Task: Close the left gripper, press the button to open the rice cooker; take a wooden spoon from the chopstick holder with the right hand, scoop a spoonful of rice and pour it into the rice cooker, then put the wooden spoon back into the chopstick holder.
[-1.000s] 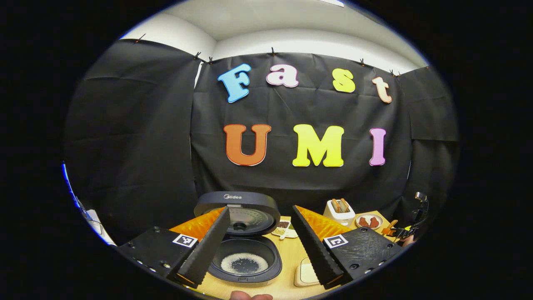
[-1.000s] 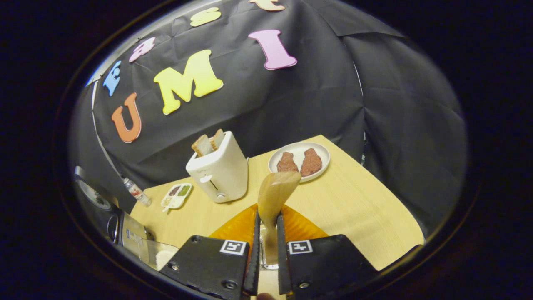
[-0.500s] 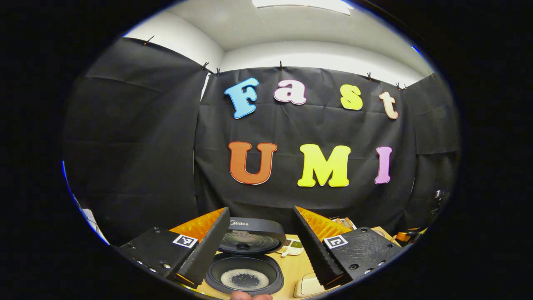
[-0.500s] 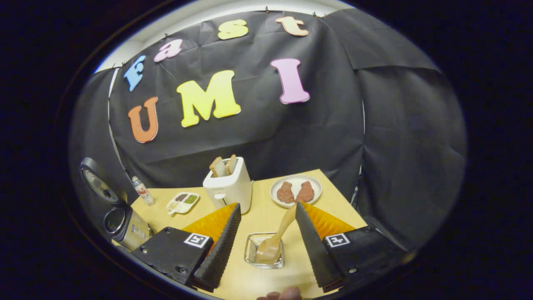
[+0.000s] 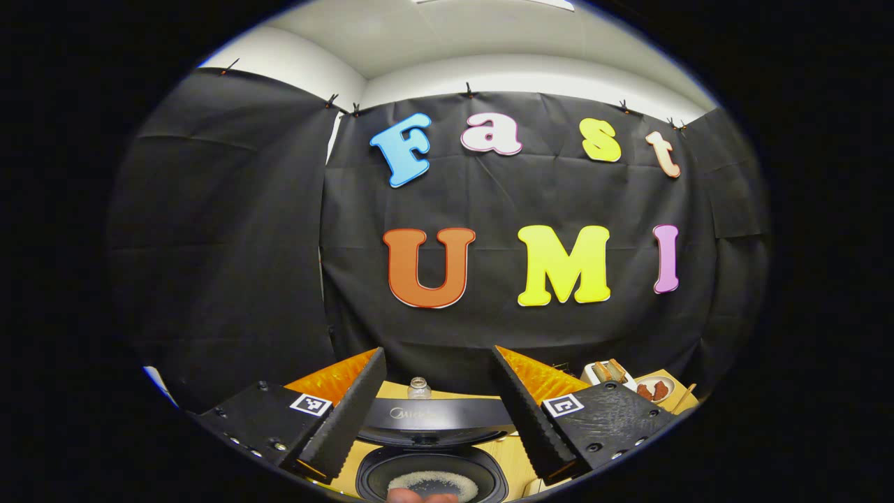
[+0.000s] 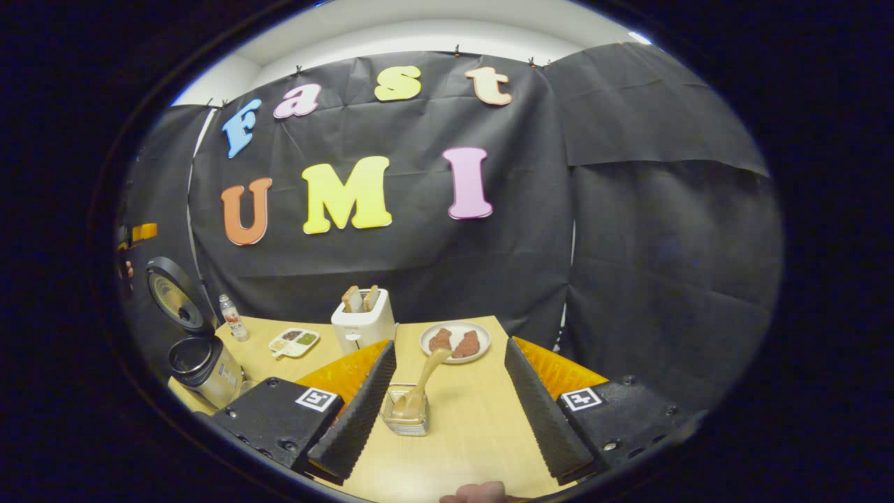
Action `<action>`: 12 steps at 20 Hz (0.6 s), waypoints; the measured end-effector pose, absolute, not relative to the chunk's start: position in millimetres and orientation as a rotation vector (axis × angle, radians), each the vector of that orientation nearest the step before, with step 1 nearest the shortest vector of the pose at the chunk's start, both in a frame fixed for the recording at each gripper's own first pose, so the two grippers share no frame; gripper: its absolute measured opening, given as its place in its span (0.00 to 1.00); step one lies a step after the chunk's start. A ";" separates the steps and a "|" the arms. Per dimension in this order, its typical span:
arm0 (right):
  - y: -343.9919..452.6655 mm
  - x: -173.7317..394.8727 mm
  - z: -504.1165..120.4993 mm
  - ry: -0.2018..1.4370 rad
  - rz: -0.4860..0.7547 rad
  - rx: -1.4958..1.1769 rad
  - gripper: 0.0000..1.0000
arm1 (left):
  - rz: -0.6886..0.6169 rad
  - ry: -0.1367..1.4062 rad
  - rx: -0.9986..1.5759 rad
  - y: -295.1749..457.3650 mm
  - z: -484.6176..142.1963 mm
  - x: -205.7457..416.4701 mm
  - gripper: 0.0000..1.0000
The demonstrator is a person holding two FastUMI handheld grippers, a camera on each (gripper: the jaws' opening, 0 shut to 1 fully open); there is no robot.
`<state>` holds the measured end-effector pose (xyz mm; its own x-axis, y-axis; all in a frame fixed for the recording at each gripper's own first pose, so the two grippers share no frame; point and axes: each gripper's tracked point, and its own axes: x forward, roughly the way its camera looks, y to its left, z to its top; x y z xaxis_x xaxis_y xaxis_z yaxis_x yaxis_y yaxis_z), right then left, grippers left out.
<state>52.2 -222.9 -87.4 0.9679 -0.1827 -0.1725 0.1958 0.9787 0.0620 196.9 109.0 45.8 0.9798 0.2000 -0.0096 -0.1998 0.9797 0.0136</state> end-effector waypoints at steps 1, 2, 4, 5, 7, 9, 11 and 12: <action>-233.5 39.6 -89.3 0.164 -0.228 0.070 0.99 | 0.218 0.031 0.004 116.7 42.3 203.2 0.95; -242.3 28.6 -88.5 0.157 -0.263 0.060 1.00 | 0.232 0.050 -0.005 123.0 38.4 208.7 0.95; -250.8 10.6 -87.4 0.148 -0.316 0.061 1.00 | 0.248 0.113 -0.033 130.4 23.9 214.6 0.95; -253.0 3.2 -89.0 0.150 -0.337 0.065 1.00 | 0.245 0.144 -0.039 131.1 15.4 214.1 0.95; -261.1 -4.5 -87.7 0.144 -0.376 0.067 1.00 | 0.254 0.203 -0.017 135.8 -0.4 211.6 0.95; -258.5 -5.9 -80.4 0.132 -0.384 0.075 1.00 | 0.230 0.223 -0.008 133.5 -3.8 208.6 0.95; -250.3 -2.6 -73.2 0.121 -0.371 0.071 1.00 | 0.201 0.257 -0.020 127.9 -11.2 202.7 0.96; -242.7 1.2 -68.7 0.116 -0.356 0.068 1.00 | 0.191 0.272 -0.026 126.3 -12.4 200.0 0.98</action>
